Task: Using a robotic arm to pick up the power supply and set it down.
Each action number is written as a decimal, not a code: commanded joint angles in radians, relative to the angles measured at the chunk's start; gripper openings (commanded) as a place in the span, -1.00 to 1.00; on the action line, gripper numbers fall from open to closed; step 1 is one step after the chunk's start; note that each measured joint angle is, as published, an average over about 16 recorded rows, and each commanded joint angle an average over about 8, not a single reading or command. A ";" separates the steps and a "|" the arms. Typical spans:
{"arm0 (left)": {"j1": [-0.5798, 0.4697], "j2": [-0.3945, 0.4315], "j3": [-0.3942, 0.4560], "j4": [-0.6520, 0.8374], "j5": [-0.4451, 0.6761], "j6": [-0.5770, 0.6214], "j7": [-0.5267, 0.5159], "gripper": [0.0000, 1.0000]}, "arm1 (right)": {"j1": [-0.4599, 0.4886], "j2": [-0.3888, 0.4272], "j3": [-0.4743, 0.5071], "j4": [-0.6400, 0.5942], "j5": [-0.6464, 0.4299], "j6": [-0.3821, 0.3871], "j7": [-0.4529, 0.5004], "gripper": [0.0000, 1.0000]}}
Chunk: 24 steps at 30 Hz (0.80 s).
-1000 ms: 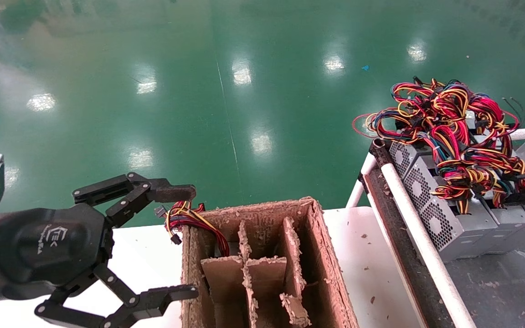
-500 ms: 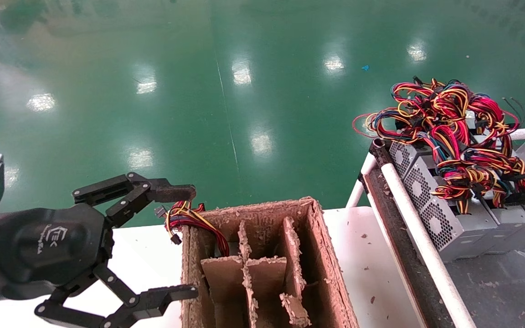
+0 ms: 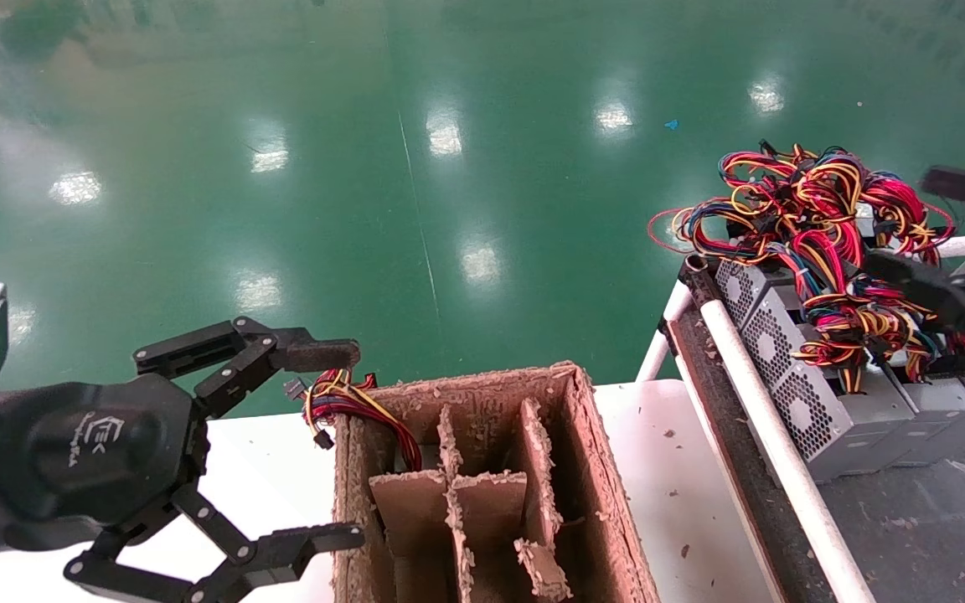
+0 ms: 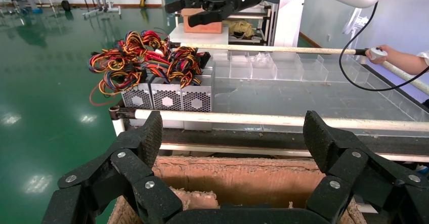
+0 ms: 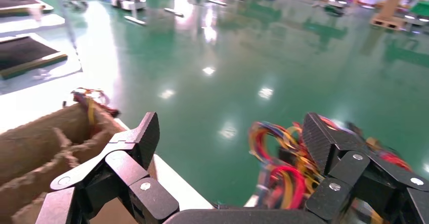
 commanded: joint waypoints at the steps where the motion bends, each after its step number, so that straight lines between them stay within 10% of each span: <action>1: 0.000 0.000 0.000 0.000 0.000 0.000 0.000 1.00 | -0.016 -0.006 -0.003 0.040 0.010 0.003 0.014 1.00; 24: 0.000 0.000 0.001 0.000 -0.001 0.000 0.000 1.00 | -0.196 -0.072 -0.038 0.507 0.130 0.033 0.175 1.00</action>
